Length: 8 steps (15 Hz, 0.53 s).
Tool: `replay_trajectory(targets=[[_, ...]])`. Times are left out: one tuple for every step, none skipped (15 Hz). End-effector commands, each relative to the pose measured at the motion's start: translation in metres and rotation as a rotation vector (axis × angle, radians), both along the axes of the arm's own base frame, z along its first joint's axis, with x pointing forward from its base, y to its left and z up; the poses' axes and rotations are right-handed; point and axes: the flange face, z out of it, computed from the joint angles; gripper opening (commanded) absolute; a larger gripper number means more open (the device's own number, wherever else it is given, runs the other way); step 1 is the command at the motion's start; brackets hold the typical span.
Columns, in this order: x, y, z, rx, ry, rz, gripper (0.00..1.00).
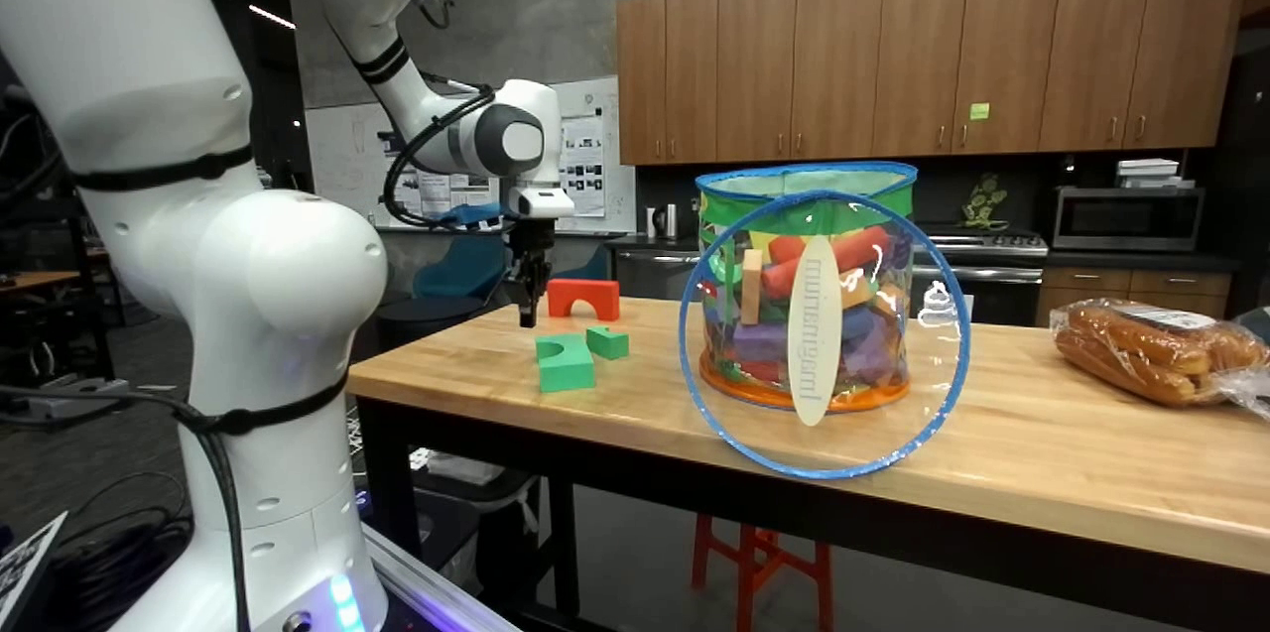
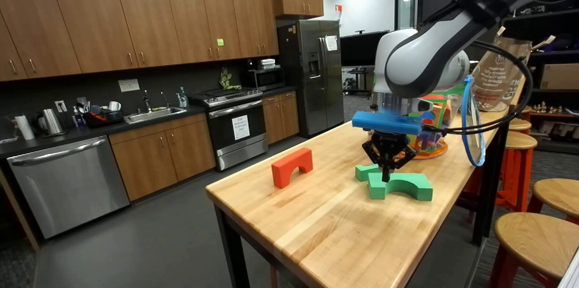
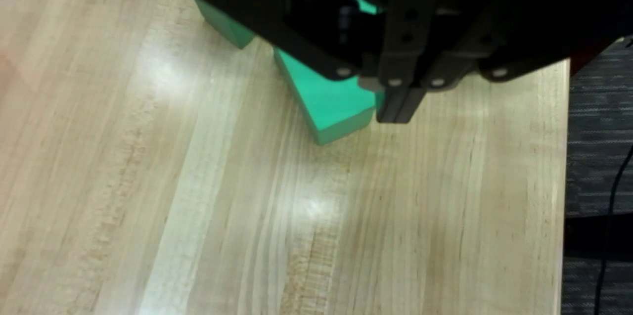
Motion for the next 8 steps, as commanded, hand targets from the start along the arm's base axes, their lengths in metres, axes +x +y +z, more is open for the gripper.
replay_trajectory(targets=[[0.018, -0.006, -0.001, -0.017, -0.007, 0.023, 0.00], [0.020, -0.007, -0.002, -0.019, -0.005, 0.028, 0.00], [0.024, -0.006, -0.003, -0.021, -0.003, 0.035, 0.00], [0.026, -0.004, -0.005, -0.023, -0.001, 0.046, 0.00], [0.029, -0.003, -0.006, -0.022, 0.001, 0.050, 0.00], [0.031, -0.002, -0.008, -0.021, 0.005, 0.053, 0.00], [0.032, 0.000, -0.009, -0.019, 0.008, 0.057, 0.00], [0.034, 0.001, -0.009, -0.017, 0.010, 0.063, 0.00]])
